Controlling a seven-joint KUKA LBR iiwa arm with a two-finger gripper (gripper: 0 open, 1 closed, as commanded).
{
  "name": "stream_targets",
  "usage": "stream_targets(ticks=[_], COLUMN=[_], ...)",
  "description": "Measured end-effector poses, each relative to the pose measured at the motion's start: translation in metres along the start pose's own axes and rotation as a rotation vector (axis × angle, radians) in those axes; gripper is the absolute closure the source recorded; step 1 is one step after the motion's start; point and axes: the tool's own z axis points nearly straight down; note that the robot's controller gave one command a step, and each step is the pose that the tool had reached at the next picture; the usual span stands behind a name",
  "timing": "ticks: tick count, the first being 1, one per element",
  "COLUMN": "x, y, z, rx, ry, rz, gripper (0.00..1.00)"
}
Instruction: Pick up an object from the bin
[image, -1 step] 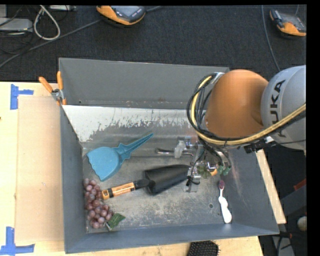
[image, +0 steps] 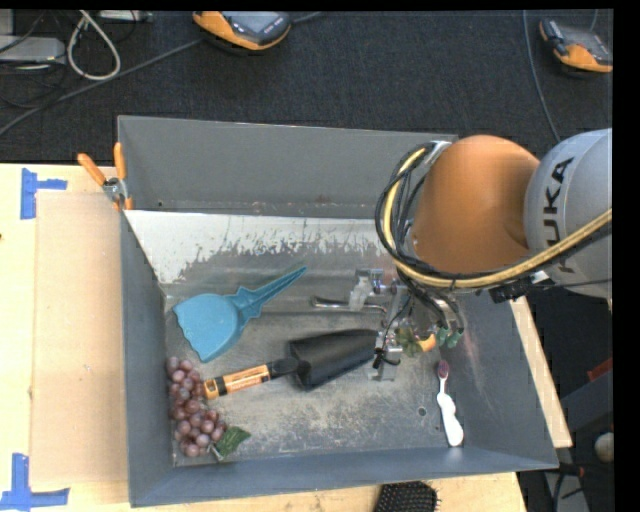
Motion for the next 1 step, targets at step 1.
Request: stream_targets(ticks=[1], x=[-0.0252], y=[0.0020], z=[0.0602], rx=[-0.001], ry=[-0.005], rz=[0.006], gripper=[0.00])
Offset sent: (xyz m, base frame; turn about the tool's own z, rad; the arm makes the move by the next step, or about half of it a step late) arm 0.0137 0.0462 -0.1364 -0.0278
